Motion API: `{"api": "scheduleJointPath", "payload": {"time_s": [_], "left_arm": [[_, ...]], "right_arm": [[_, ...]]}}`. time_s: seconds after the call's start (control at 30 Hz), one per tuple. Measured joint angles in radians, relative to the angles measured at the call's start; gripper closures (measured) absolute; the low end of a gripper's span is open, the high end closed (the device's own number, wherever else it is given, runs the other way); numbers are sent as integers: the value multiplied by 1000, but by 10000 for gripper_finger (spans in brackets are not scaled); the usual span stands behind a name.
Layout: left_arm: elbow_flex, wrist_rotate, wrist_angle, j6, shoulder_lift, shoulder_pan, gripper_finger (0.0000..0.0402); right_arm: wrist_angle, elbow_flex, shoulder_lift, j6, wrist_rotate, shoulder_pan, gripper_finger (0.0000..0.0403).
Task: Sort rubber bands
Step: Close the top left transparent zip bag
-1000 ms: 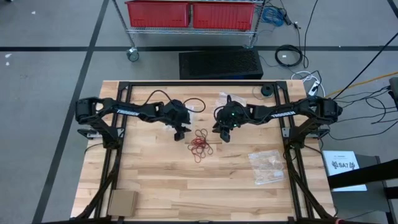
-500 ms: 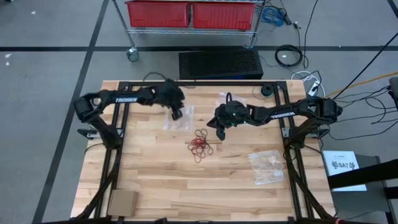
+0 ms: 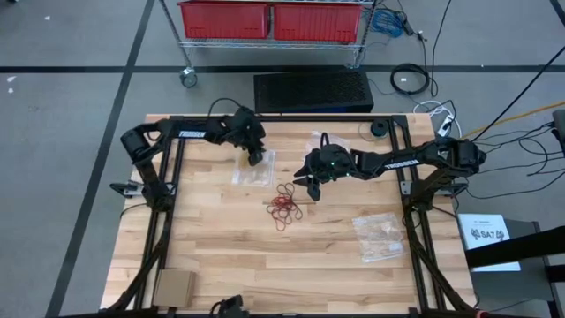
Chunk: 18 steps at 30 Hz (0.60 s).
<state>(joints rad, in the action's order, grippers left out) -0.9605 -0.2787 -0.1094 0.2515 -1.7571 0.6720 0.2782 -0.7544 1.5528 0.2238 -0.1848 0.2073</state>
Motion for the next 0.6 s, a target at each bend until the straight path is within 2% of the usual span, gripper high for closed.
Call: {"api": "scheduleJointPath", "payload": {"time_s": [0.13, 0.37, 0.5, 0.6], "left_arm": [[-33, -21, -19, 23, -40, -1, 219], [-85, -6, -110, 53, -120, -5, 212], [-91, 26, -109, 66, -134, -13, 232], [-91, 58, -110, 70, -125, -23, 278]], "right_arm": [[-4, 0, 0, 0, 0, 0, 275], [-6, 0, 0, -12, 0, 0, 275], [-10, 0, 0, -12, 0, 0, 275], [-11, 0, 0, -11, 0, 0, 275]]}}
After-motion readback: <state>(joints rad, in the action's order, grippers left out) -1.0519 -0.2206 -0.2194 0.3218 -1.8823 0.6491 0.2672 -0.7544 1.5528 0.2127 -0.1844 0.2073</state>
